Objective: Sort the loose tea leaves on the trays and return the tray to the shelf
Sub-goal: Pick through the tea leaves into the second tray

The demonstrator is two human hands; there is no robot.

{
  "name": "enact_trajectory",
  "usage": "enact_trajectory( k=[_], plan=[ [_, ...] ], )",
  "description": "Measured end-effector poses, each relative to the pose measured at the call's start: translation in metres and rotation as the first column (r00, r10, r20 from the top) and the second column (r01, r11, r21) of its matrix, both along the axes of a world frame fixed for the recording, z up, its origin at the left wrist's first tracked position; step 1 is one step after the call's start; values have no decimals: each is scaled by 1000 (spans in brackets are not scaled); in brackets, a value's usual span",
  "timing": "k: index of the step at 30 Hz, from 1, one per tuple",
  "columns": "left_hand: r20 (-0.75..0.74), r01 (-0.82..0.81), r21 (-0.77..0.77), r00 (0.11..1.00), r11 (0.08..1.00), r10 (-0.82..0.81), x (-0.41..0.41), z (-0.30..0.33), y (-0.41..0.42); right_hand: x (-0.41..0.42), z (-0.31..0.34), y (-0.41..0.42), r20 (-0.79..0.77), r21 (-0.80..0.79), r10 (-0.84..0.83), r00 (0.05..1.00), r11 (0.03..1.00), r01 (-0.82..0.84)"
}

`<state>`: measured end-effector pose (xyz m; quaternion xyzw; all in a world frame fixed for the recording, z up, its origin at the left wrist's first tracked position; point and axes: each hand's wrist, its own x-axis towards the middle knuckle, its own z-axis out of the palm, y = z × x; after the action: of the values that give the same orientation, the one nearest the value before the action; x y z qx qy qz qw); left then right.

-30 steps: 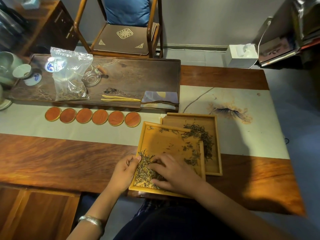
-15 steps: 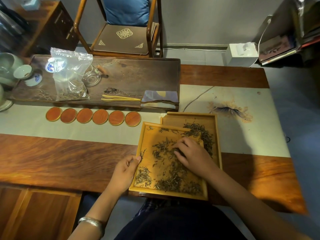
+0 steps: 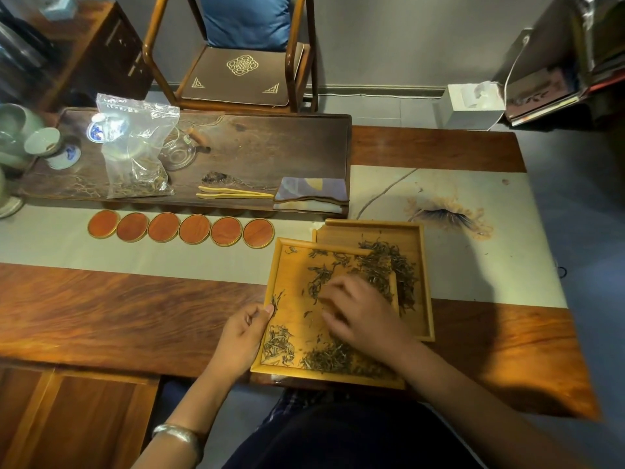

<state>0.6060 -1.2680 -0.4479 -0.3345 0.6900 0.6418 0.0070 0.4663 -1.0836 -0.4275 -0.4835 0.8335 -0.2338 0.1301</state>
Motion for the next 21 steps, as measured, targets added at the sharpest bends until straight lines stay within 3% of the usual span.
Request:
enact_trajectory(
  k=[4,7,21],
  plan=[
    [-19,22,-36,1000,999,-23,-4,1,1,33,2,-26,-23,10,283,959,959,-283],
    [-6,22,-72,1000,997,-23,-7,1,1,42,-4,-36,-75,43,344,936,939,-341],
    [2,-2,2,1000,1000,2,-4,4,0,-24,-15,0,-20,-27,-22,1000,999,22]
  ],
)
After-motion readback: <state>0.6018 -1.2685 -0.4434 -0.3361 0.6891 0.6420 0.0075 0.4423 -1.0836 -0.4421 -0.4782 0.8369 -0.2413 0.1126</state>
